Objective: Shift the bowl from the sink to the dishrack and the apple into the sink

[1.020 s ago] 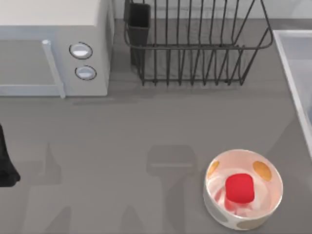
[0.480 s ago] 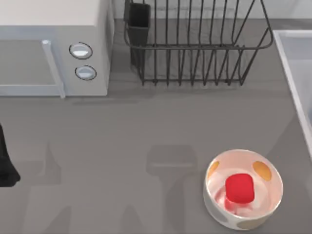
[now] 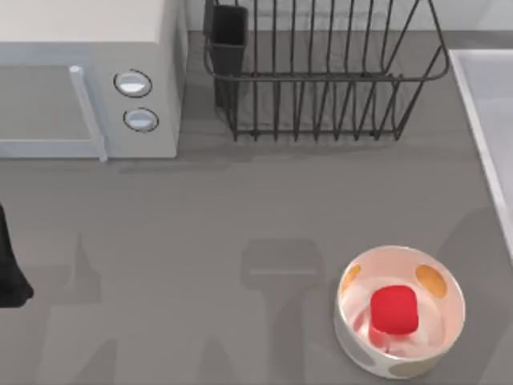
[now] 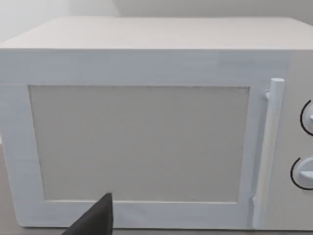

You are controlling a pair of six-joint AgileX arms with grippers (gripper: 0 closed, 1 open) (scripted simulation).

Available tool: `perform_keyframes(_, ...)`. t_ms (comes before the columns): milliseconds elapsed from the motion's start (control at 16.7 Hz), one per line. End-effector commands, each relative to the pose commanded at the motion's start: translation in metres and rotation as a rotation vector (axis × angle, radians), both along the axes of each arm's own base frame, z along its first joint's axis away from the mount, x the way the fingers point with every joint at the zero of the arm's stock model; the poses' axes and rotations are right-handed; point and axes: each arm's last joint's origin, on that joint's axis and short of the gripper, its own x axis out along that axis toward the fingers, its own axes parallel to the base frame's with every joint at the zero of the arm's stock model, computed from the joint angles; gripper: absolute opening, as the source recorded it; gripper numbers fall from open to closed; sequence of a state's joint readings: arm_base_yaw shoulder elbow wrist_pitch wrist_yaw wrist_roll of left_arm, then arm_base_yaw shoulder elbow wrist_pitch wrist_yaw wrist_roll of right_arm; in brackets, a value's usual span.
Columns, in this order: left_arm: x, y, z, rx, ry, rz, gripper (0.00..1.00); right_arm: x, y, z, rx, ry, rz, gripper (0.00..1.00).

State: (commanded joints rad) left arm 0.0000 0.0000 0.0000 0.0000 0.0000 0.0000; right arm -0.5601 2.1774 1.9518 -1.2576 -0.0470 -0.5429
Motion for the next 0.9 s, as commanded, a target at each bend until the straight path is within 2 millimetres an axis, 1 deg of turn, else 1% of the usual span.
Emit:
perform_keyframes(120, 0.0, 0.0, 0.0, 0.0, 0.0, 0.0, 1.0, -0.046, 0.003, 0.046, -0.005, -0.005, 0.0, 0.0)
perform_keyframes(240, 0.0, 0.0, 0.0, 0.0, 0.0, 0.0, 1.0, -0.093, 0.012, 0.082, -0.01, -0.01, -0.001, 0.0)
perform_keyframes(360, 0.0, 0.0, 0.0, 0.0, 0.0, 0.0, 1.0, -0.135, 0.025, 0.107, -0.011, -0.011, -0.002, 0.0)
perform_keyframes(480, 0.0, 0.0, 0.0, 0.0, 0.0, 0.0, 1.0, -0.166, 0.037, 0.121, -0.007, -0.008, -0.002, 0.0)
perform_keyframes(540, 0.0, 0.0, 0.0, 0.0, 0.0, 0.0, 1.0, -0.177, 0.041, 0.125, -0.003, -0.006, -0.003, 0.0)
perform_keyframes(660, 0.0, 0.0, 0.0, 0.0, 0.0, 0.0, 1.0, -0.188, 0.046, 0.129, 0.001, -0.004, -0.003, 0.0)
perform_keyframes(900, 0.0, 0.0, 0.0, 0.0, 0.0, 0.0, 1.0, -0.187, 0.047, 0.129, 0.0, -0.005, 0.0, 0.0)
